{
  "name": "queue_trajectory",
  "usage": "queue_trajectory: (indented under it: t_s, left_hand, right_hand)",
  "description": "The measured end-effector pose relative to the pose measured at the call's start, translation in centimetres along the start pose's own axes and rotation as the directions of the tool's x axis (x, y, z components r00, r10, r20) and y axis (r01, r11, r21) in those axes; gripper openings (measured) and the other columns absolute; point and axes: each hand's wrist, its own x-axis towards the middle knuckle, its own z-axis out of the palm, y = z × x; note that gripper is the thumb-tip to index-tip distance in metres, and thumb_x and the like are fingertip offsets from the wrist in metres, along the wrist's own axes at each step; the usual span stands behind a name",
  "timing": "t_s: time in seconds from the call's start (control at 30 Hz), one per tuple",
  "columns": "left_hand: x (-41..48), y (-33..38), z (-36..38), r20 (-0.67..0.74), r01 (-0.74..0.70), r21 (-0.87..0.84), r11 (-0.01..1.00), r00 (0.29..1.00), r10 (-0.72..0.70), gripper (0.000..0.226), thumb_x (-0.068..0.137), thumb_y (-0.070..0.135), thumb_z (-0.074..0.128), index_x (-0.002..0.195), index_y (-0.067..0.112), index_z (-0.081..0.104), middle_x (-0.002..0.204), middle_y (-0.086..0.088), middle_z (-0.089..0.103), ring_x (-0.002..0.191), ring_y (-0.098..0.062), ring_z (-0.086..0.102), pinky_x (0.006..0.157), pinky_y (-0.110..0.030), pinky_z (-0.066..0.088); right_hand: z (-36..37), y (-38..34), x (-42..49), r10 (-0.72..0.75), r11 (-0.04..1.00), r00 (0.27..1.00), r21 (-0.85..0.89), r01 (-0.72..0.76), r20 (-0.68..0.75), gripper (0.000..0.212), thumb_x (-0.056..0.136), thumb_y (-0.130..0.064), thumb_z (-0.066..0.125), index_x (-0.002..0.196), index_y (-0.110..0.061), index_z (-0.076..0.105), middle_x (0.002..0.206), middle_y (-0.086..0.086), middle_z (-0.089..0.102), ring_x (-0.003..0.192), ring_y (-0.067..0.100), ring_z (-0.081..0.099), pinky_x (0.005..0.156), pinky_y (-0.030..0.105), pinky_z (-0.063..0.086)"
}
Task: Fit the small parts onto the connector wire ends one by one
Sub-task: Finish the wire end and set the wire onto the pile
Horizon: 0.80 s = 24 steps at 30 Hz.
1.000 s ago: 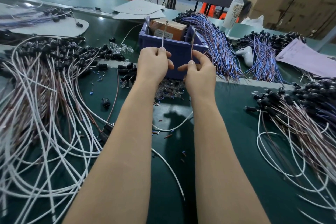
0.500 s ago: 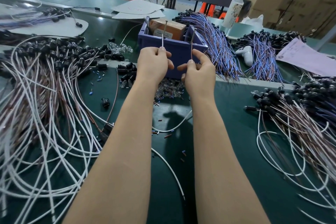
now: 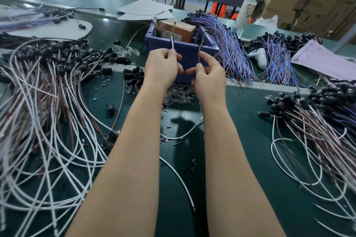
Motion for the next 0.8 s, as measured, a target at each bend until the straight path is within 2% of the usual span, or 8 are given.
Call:
queue_trajectory:
  t_s: [0.13,0.23,0.33,0.5,0.8]
  left_hand:
    - [0.0,-0.05,0.04,0.005,-0.006,0.006,1.0,1.0,0.006,0.029,0.102,0.021,0.037,0.088,0.013,0.061,0.053,0.006,0.055,0.042,0.003,0.043,0.054,-0.023,0.034]
    - [0.06,-0.17,0.01,-0.006,-0.008,-0.004,1.0,1.0,0.008,0.029,0.102,0.021,0.037,0.087,0.013,0.061,0.052,0.006,0.055,0.039,0.003,0.042,0.053,-0.023,0.034]
    - [0.15,-0.35,-0.07,-0.031,0.005,-0.009,1.0,1.0,-0.005,0.031,0.102,0.02,0.037,0.083,0.015,0.06,0.053,0.006,0.056,0.047,-0.002,0.043,0.054,-0.024,0.035]
    - [0.29,-0.4,-0.06,-0.041,0.004,-0.008,1.0,0.999,-0.005,0.03,0.102,0.021,0.037,0.085,0.013,0.06,0.054,0.006,0.056,0.052,-0.005,0.044,0.056,-0.025,0.036]
    - [0.27,-0.34,0.09,0.007,-0.037,0.037,0.999,0.999,0.037,0.028,0.102,0.021,0.037,0.086,0.014,0.06,0.053,0.006,0.055,0.037,0.003,0.042,0.052,-0.024,0.034]
  right_hand:
    - [-0.06,-0.03,-0.05,0.001,1.0,1.0,0.001,-0.001,0.001,0.035,0.099,-0.009,0.041,0.132,-0.015,0.049,0.076,0.002,0.068,0.067,0.013,0.048,0.077,0.04,0.043]
    - [-0.07,-0.04,-0.16,0.001,1.0,1.0,0.003,-0.001,-0.005,0.034,0.099,-0.01,0.04,0.131,-0.016,0.049,0.078,0.003,0.068,0.074,0.017,0.051,0.08,0.042,0.045]
    - [-0.06,-0.04,-0.13,0.008,1.0,0.999,0.021,-0.007,-0.041,0.032,0.099,-0.009,0.039,0.129,-0.017,0.05,0.077,0.002,0.068,0.077,0.019,0.051,0.08,0.042,0.044]
    - [-0.03,-0.11,-0.1,0.018,0.999,0.997,0.029,-0.016,-0.069,0.031,0.099,-0.01,0.039,0.128,-0.017,0.05,0.076,0.002,0.068,0.079,0.02,0.052,0.087,0.047,0.046]
    - [0.01,-0.17,-0.3,-0.003,1.0,1.0,0.009,0.003,-0.022,0.032,0.098,-0.009,0.04,0.127,-0.018,0.051,0.078,0.003,0.068,0.077,0.018,0.052,0.082,0.043,0.047]
